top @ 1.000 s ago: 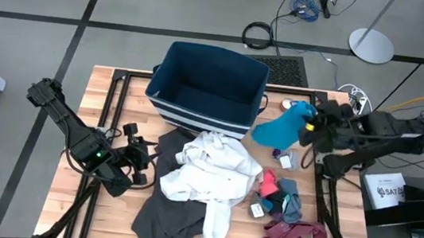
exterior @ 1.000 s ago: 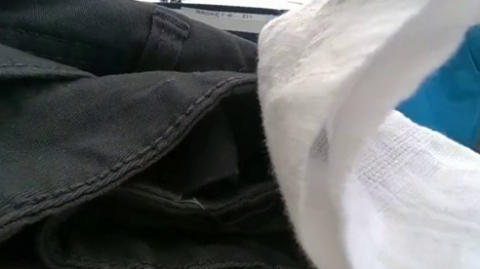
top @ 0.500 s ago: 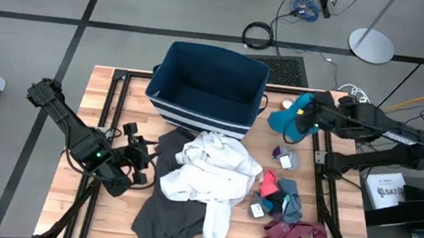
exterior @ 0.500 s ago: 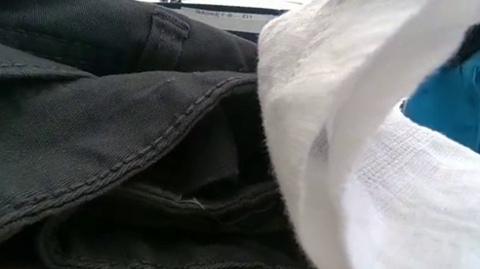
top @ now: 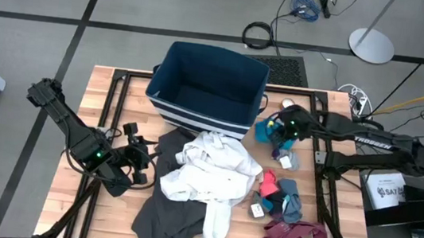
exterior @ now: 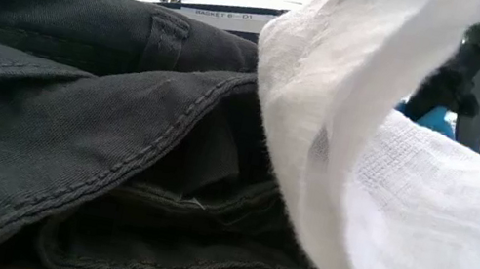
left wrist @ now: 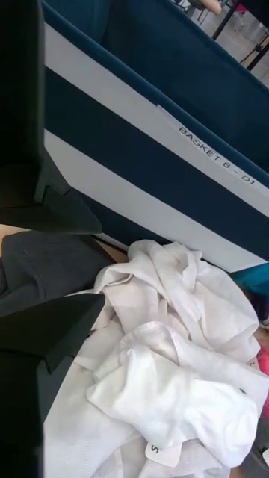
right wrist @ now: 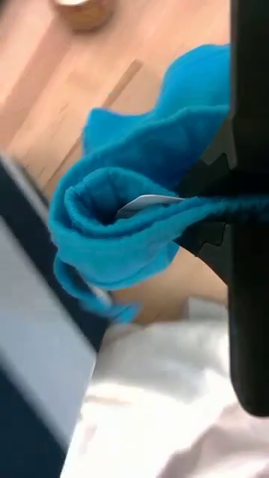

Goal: Sort clothes
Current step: Move the blue short to the right of the table

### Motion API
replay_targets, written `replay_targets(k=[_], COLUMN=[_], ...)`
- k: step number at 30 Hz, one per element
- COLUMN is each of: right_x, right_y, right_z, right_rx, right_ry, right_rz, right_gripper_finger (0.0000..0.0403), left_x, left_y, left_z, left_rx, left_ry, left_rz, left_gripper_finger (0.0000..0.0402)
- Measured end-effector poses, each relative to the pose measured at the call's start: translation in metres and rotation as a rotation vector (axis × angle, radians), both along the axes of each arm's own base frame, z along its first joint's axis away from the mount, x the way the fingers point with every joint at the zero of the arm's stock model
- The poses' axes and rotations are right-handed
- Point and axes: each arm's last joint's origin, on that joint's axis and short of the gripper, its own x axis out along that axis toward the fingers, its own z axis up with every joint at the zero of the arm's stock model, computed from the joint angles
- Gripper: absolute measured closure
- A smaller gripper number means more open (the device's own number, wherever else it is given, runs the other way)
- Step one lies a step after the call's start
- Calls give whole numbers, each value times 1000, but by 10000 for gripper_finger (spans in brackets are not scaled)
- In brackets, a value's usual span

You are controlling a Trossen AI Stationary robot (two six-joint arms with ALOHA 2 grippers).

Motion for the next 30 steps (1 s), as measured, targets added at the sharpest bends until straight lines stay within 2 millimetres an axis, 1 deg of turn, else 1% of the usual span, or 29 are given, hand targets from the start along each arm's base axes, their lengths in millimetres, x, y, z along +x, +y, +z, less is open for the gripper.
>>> replay_targets(k=[5,10,14,19,24,27,30], right_x=[-4,-3,1,3,2,4,7], right_y=[-11,-23,-31,-35,-34,-33,-34], right_z=[-20,-36,-45,-53,-51,-38,-21], right_rx=[11,-6,5,7,25,58,78], right_ry=[100,192,242,301,313,301,287], right_rz=[-144,-255,-310,-278,-233,-192,-178], right_gripper_finger=[396,395,370,320,264,237,220], left_x=[0,0,0,0,1,2,2], left_y=[0,0,0,0,-1,-2,-2], left_z=[0,0,0,0,0,0,0], left_rx=[-1,-2,-2,-5,-21,-39,-41], left_ry=[0,0,0,1,-2,-9,-11], left_rz=[0,0,0,0,-5,-10,-10], left_gripper_finger=[252,252,252,252,252,252,252])
